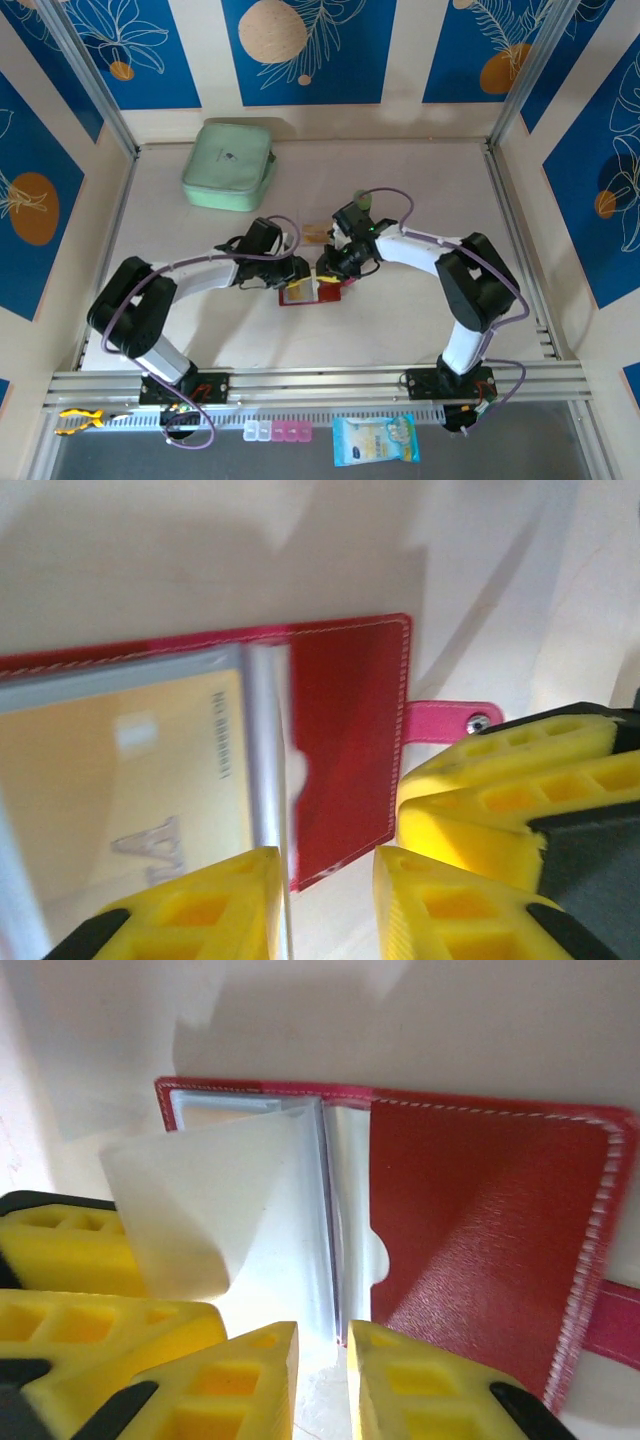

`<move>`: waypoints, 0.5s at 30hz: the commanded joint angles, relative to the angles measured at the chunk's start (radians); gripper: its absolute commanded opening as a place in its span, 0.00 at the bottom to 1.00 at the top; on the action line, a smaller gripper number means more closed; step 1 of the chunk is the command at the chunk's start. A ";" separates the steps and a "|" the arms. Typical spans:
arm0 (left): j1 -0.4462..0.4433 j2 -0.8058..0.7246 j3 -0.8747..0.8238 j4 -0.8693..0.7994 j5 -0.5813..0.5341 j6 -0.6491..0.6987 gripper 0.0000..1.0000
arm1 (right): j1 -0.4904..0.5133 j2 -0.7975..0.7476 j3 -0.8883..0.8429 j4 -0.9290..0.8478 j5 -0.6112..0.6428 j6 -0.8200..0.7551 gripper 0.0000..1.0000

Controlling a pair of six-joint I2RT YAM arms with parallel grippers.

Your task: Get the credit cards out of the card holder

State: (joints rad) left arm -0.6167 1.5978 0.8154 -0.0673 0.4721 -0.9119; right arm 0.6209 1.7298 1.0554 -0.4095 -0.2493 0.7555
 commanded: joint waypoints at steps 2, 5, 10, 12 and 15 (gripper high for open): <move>-0.032 0.046 0.069 -0.014 0.022 -0.008 0.35 | -0.030 -0.081 -0.031 -0.081 0.047 -0.041 0.24; -0.049 0.082 0.109 -0.015 0.022 -0.007 0.41 | -0.048 -0.126 -0.049 -0.105 0.068 -0.054 0.25; -0.078 0.141 0.165 -0.018 0.027 -0.004 0.49 | -0.086 -0.179 -0.077 -0.134 0.081 -0.074 0.26; -0.086 0.162 0.181 -0.020 0.029 -0.003 0.51 | -0.096 -0.196 -0.091 -0.137 0.081 -0.077 0.26; -0.097 0.187 0.197 -0.018 0.032 -0.005 0.54 | -0.106 -0.217 -0.106 -0.138 0.079 -0.077 0.27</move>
State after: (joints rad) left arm -0.6994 1.7607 0.9817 -0.0669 0.4820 -0.9184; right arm 0.5228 1.5463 0.9695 -0.5117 -0.1738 0.6983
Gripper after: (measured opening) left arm 0.531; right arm 0.265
